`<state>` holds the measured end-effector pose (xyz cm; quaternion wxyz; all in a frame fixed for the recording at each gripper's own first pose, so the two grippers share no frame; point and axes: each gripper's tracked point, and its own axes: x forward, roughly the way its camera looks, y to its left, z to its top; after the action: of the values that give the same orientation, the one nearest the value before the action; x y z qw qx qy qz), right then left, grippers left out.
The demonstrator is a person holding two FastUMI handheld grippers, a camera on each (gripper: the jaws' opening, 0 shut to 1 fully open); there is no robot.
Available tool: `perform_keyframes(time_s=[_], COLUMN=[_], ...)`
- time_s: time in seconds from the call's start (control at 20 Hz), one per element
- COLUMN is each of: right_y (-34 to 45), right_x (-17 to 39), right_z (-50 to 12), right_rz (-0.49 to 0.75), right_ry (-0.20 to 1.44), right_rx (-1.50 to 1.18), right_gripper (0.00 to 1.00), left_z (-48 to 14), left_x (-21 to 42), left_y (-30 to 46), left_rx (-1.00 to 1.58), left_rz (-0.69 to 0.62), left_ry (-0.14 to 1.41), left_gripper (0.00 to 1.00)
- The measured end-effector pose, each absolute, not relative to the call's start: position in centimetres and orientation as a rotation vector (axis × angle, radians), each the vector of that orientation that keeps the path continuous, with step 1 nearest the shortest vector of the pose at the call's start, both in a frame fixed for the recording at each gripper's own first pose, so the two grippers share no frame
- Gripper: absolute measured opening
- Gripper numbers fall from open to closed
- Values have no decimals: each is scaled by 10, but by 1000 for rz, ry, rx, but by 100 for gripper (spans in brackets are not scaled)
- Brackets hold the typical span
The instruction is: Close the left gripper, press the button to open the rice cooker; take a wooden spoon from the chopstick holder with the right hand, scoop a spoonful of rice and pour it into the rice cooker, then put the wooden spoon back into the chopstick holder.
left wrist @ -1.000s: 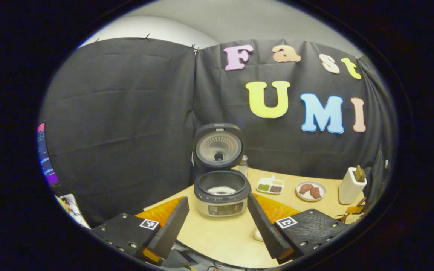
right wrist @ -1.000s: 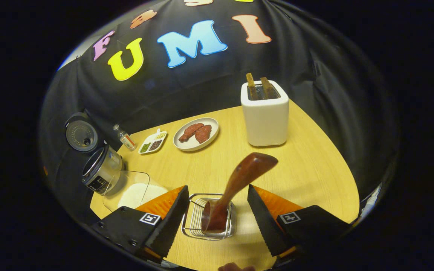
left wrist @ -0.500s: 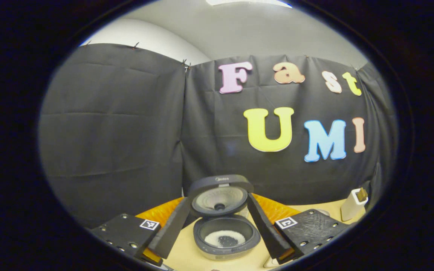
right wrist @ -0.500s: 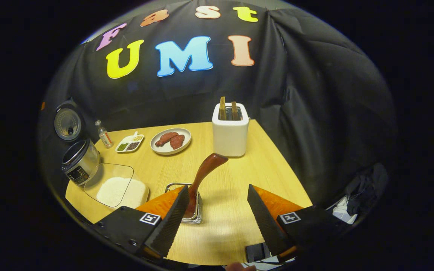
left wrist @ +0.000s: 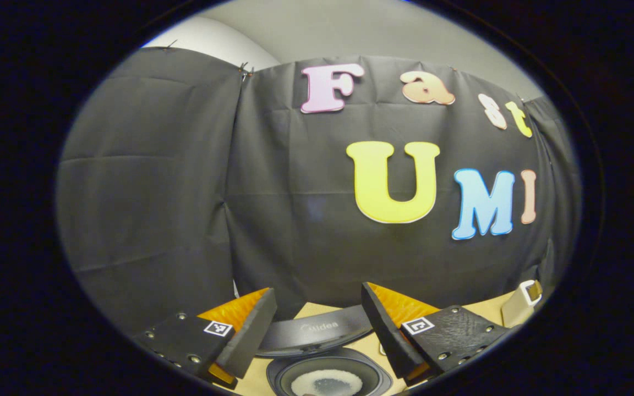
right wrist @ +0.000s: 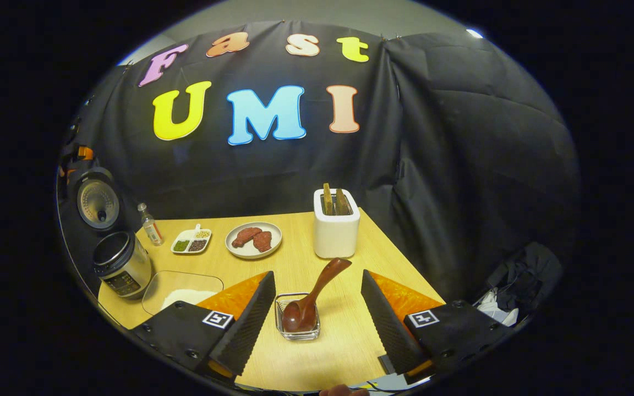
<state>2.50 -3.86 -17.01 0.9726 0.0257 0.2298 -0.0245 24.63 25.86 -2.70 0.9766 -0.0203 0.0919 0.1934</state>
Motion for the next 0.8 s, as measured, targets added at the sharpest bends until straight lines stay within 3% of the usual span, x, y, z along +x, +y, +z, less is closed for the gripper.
perform_keyframes(time_s=[0.3, 0.8], right_y=[-48, -26], right_x=[38, 70], right_z=[-162, -172], right_rz=[-132, 30], right_ry=[420, 415], right_rx=[82, 3], right_gripper=[99, 99], left_z=[-67, -126], left_x=[253, 181], left_y=[271, 192], left_rx=[-139, -192], left_rz=[436, 420], left_ry=[256, 415], left_gripper=[98, 100])
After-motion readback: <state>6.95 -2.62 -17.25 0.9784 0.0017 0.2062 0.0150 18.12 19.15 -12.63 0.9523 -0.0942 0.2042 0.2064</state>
